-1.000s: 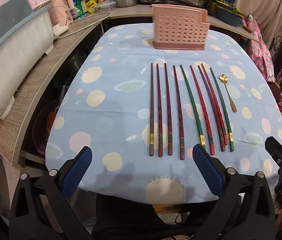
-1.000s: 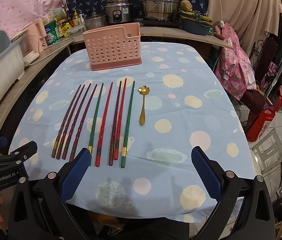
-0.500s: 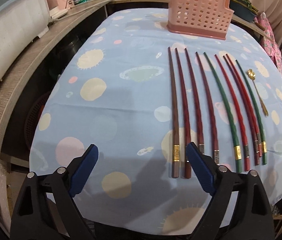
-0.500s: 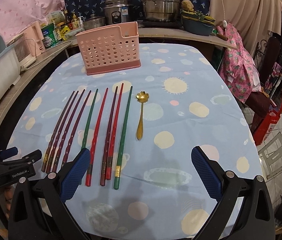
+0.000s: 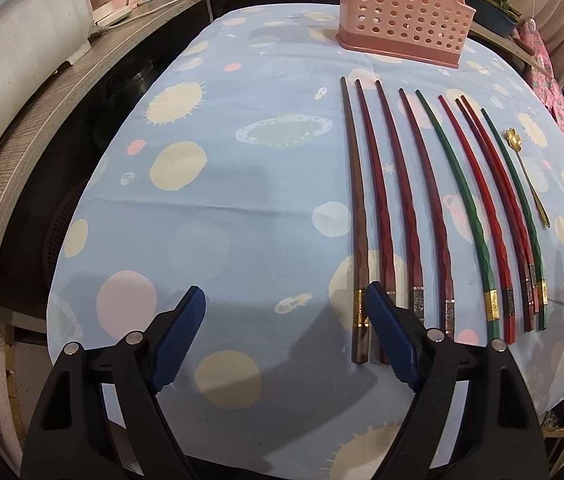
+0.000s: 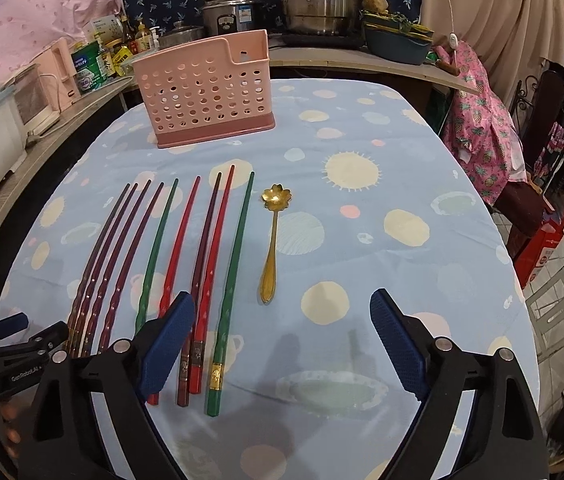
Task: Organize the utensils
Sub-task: 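Grasp the dark brown chopstick with the left tool while the right tool closes on the gold spoon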
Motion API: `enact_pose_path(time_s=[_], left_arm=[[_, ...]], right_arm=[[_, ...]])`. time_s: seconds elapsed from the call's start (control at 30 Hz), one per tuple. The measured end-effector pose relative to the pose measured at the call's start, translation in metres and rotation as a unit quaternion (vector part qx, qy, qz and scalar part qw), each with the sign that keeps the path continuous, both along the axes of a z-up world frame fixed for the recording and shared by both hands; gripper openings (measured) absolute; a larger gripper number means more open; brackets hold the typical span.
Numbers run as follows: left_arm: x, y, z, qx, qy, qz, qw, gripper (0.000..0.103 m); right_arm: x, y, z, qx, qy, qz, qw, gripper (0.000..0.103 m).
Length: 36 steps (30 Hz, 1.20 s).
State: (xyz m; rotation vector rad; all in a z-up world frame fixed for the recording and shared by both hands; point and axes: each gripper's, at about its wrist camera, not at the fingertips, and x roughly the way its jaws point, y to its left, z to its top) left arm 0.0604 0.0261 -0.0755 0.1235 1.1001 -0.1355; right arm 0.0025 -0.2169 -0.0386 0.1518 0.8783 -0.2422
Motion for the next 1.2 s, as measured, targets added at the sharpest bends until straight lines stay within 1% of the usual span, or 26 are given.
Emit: enact_pose_path(time_s=[0.13,0.2,0.23,0.3,0.33,0.4,0.47,0.5,0.57,0.67,0.73,0.8,0.93,1.03,1.07,1.1,1.13,1.17,1.2], left_arm=[[0.0,0.0,0.001,-0.002,0.001,0.0,1.0,0.076],[0.0,-0.001,0.002,-0.008,0.003,-0.003,1.0,0.07],[0.0,-0.001,0.002,-0.011,0.005,-0.005,0.9999,0.067],[-0.001,-0.001,0.002,-0.02,0.009,-0.007,0.9997,0.06],[-0.001,-0.001,0.003,-0.025,0.012,-0.008,0.9996,0.058],[-0.002,-0.001,0.002,-0.035,0.018,-0.01,0.9992,0.057],[-0.002,-0.001,0.001,-0.049,0.029,-0.012,0.9983,0.056],[-0.002,-0.001,0.0,-0.052,0.034,-0.013,0.998,0.056],[-0.003,-0.003,0.0,-0.049,0.03,-0.015,0.9982,0.056],[-0.002,-0.003,0.003,-0.056,0.025,-0.012,0.998,0.056],[-0.001,-0.005,0.002,-0.048,0.024,-0.013,0.9985,0.056],[0.001,-0.006,-0.003,-0.045,0.033,-0.014,0.9984,0.055],[-0.001,-0.009,-0.004,-0.029,0.025,-0.018,0.9991,0.052],[0.0,-0.009,-0.004,-0.02,0.017,-0.016,0.9995,0.041],[0.001,-0.009,-0.003,-0.02,0.016,-0.016,0.9995,0.034],[0.001,-0.008,-0.003,-0.019,0.016,-0.015,0.9996,0.025],[0.001,-0.008,-0.003,-0.019,0.015,-0.015,0.9996,0.02],[0.001,-0.008,-0.002,-0.019,0.015,-0.016,0.9996,0.012],[0.002,-0.007,-0.002,-0.018,0.015,-0.017,0.9996,0.01]], right_arm=[[0.015,-0.01,-0.011,0.021,0.009,-0.007,1.0,0.071],[0.022,-0.014,-0.017,0.025,0.015,-0.01,1.0,0.062],[0.026,-0.016,-0.021,0.027,0.018,-0.01,0.999,0.06],[0.033,-0.018,-0.028,0.032,0.025,-0.012,0.999,0.053],[0.036,-0.018,-0.031,0.032,0.028,-0.012,0.999,0.051],[0.041,-0.018,-0.036,0.03,0.032,-0.01,0.999,0.048],[0.045,-0.017,-0.041,0.031,0.039,-0.007,0.999,0.043],[0.046,-0.016,-0.042,0.031,0.04,-0.006,0.999,0.042],[0.046,-0.015,-0.044,0.026,0.039,-0.006,0.999,0.042],[0.048,-0.015,-0.044,0.026,0.039,-0.004,0.999,0.042],[0.048,-0.015,-0.044,0.023,0.038,-0.003,0.999,0.042],[0.048,-0.013,-0.044,0.018,0.038,-0.001,0.999,0.042],[0.048,-0.011,-0.045,0.009,0.037,0.001,0.999,0.042],[0.048,-0.01,-0.045,0.003,0.036,0.002,0.999,0.04],[0.048,-0.01,-0.045,0.0,0.036,0.002,0.999,0.038],[0.048,-0.01,-0.046,-0.003,0.035,0.003,0.999,0.035],[0.048,-0.01,-0.045,-0.003,0.034,0.004,0.999,0.034],[0.048,-0.01,-0.045,-0.002,0.034,0.006,0.999,0.028],[0.047,-0.01,-0.045,-0.001,0.033,0.009,0.999,0.02]])
